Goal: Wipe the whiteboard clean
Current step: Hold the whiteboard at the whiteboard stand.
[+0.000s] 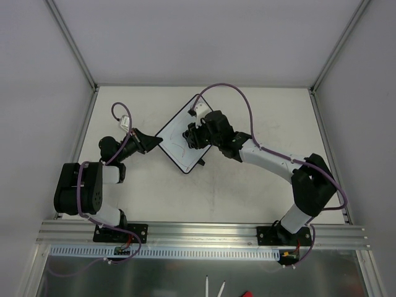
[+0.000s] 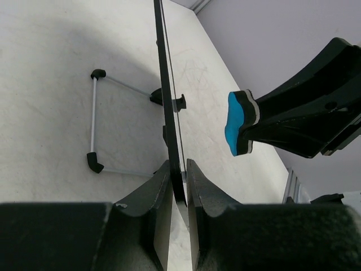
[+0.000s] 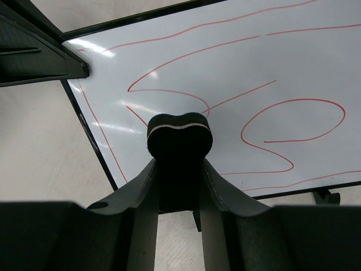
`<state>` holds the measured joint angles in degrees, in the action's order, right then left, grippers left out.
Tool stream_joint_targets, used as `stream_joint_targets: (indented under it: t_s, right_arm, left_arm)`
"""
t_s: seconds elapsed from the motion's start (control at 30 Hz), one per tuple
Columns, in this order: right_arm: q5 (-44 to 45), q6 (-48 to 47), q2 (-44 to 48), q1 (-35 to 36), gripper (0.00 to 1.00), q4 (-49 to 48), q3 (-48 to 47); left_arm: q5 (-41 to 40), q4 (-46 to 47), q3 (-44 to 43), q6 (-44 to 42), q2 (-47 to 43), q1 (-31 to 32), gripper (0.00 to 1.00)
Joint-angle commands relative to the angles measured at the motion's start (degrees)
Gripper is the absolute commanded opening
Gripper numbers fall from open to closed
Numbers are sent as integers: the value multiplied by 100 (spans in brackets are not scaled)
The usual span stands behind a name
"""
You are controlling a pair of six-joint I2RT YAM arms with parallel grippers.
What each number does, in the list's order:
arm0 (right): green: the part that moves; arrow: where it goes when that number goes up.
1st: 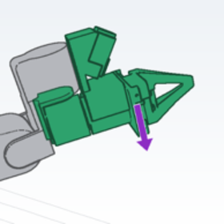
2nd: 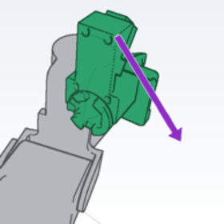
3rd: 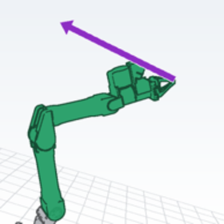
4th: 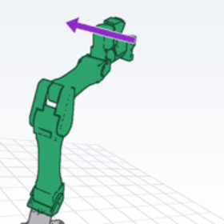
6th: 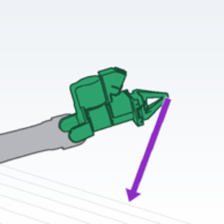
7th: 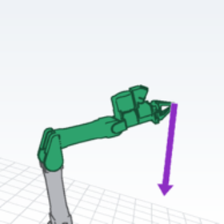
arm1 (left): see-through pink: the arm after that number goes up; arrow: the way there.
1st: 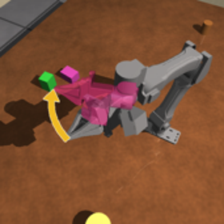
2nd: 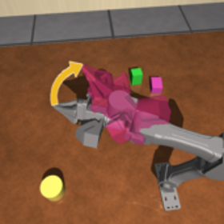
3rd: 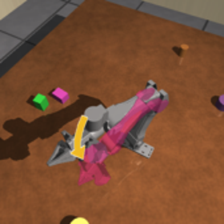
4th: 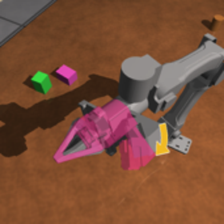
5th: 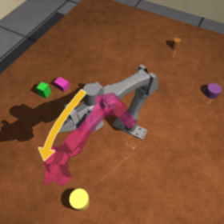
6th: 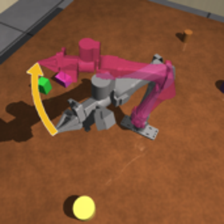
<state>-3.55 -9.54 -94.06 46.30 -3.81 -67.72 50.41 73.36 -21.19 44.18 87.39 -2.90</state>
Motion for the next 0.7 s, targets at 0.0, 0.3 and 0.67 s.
stream_joint_targets:
  t_s: [0.0, 0.3, 0.67]
  right_arm:
    - [-304, 40, -129, -7, 0, -260, -259]
    - [-559, -48, -560, 168, 0, -146, -900]
    - [-287, -276, -1000, 546, 0, -163, -1366]
  left_arm:
    - [-58, 328, -166, -489, -345, 105, 14]
    - [-260, -182, -192, -753, -522, 123, 9]
    - [-313, -462, -280, -727, -399, 131, 0]
